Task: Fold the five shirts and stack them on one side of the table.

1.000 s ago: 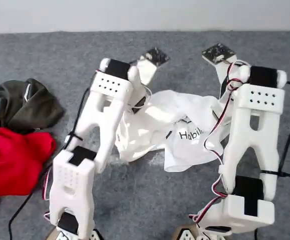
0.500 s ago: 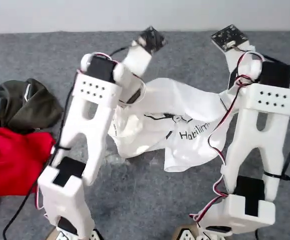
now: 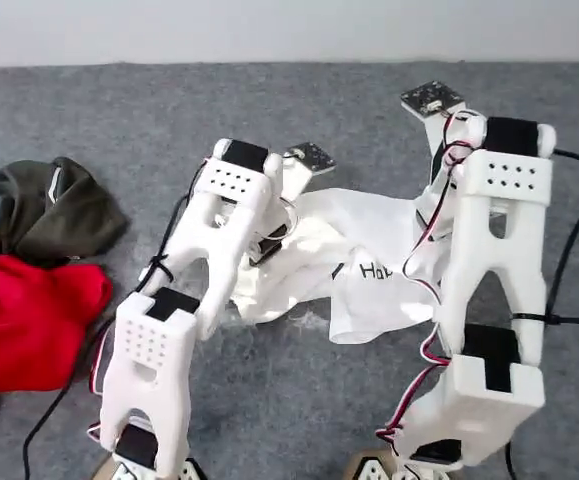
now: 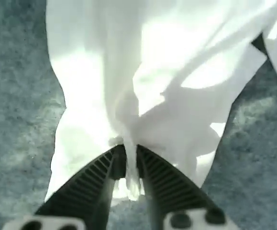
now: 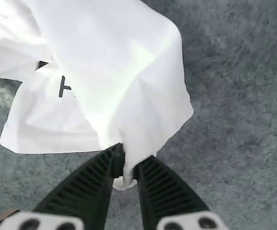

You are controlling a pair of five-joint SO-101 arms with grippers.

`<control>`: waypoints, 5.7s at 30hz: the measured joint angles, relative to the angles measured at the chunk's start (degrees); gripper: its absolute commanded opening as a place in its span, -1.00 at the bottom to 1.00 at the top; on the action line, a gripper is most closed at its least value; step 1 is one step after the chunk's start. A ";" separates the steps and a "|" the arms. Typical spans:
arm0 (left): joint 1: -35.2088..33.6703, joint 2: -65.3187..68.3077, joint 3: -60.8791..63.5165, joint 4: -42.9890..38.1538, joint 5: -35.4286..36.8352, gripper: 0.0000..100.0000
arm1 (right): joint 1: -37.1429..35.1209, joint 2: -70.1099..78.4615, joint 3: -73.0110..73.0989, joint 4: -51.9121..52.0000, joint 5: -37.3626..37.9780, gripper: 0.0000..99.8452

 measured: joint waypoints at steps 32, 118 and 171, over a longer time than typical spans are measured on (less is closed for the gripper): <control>-1.14 -3.52 7.82 -0.62 0.00 -0.97 | 0.00 0.35 0.00 0.00 0.00 -0.98; -19.08 -41.93 -62.51 -8.00 -31.03 -0.97 | 16.88 -59.25 6.33 -27.60 9.67 -0.98; 1.05 33.23 -45.01 -14.24 10.29 -0.70 | 15.30 -9.67 44.13 -54.07 12.84 -0.98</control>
